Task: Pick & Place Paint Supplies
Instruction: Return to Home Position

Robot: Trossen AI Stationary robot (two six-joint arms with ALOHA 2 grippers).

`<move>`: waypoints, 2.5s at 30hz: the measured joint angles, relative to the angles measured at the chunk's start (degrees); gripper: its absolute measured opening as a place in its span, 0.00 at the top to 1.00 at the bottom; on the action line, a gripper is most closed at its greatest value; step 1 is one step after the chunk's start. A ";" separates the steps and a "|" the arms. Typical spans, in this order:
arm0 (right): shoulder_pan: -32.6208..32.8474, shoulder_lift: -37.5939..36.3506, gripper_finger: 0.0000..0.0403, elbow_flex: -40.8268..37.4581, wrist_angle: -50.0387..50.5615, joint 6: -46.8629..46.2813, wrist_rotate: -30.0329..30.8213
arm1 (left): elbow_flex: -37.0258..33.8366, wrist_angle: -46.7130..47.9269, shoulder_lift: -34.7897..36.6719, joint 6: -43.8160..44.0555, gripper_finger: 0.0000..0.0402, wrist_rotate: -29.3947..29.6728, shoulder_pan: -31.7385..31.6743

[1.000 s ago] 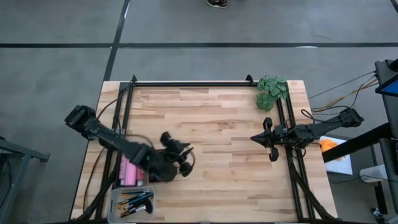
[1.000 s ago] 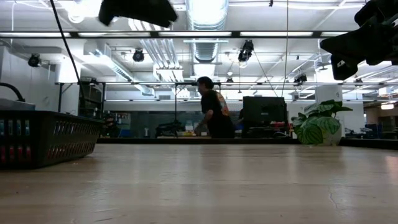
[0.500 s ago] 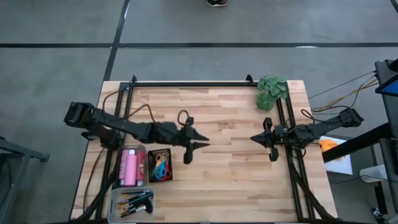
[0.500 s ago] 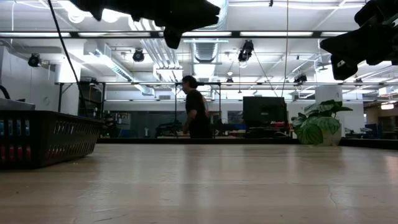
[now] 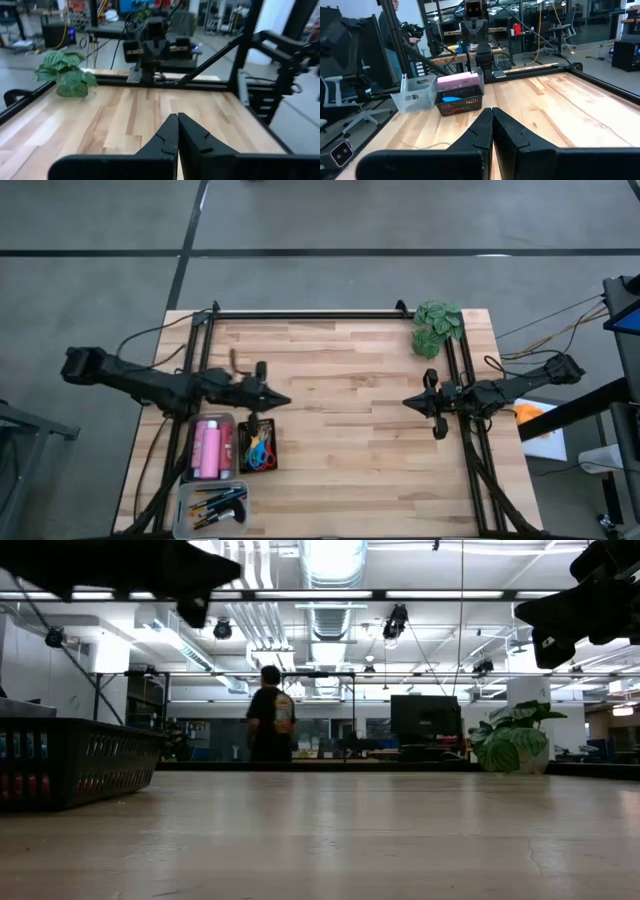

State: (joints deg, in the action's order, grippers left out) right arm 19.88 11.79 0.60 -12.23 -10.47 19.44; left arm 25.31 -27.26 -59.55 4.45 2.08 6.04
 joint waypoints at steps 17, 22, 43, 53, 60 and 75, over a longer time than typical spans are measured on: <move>-0.02 0.00 0.98 0.00 0.00 0.01 0.00 | -19.83 0.15 34.19 0.02 1.00 -2.66 1.42; -0.01 0.00 0.98 0.00 0.01 0.00 0.01 | -23.32 0.34 40.88 0.04 1.00 -5.34 1.42; -0.01 0.00 0.98 0.00 0.01 0.01 0.00 | -25.12 24.74 56.26 0.07 1.00 -5.48 1.42; 0.00 0.00 0.98 0.00 0.00 0.01 0.02 | -25.16 25.85 57.95 0.07 1.00 -4.65 1.38; 0.00 0.00 0.98 0.00 0.01 0.01 0.00 | -25.16 25.85 57.95 0.07 1.00 -4.64 1.38; 0.00 0.00 0.98 0.00 0.02 0.01 0.01 | -25.21 25.83 57.90 0.07 1.00 -4.64 1.40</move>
State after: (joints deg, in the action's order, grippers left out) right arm 19.88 11.79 0.60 -12.21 -10.46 19.46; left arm 0.10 -1.43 -1.65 4.51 -2.57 7.44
